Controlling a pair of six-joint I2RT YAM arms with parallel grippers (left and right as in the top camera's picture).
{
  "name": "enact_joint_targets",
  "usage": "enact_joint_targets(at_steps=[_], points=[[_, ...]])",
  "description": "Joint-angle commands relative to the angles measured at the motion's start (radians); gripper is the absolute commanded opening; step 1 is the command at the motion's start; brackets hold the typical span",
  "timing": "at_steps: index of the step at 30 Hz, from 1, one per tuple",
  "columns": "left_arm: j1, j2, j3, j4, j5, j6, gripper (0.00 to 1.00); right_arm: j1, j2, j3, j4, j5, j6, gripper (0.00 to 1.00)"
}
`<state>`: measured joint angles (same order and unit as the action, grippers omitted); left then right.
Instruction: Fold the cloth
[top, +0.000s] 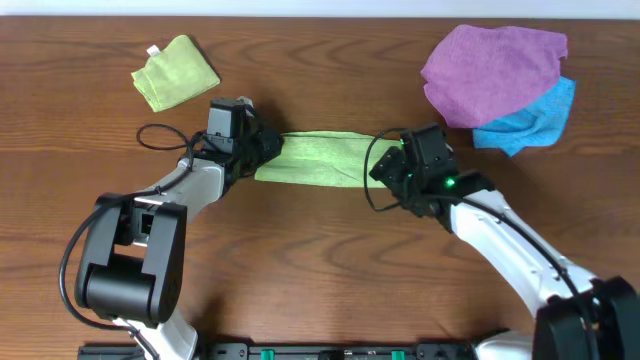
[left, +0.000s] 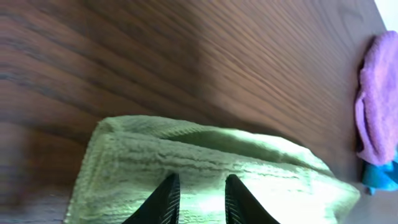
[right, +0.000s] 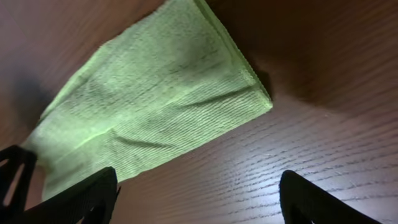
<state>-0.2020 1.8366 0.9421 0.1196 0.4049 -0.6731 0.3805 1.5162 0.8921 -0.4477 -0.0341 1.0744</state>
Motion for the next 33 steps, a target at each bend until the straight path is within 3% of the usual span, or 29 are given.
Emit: enact_joint_targets(at_steps=[1, 33], points=[[-0.002, 0.008, 0.003, -0.003, -0.064, 0.022, 0.25, -0.008, 0.032, -0.013, 0.014, -0.008, 0.029, 0.82], [-0.002, 0.073, 0.003, 0.008, -0.053, 0.011, 0.24, -0.007, 0.244, -0.013, 0.202, 0.004, 0.055, 0.8]])
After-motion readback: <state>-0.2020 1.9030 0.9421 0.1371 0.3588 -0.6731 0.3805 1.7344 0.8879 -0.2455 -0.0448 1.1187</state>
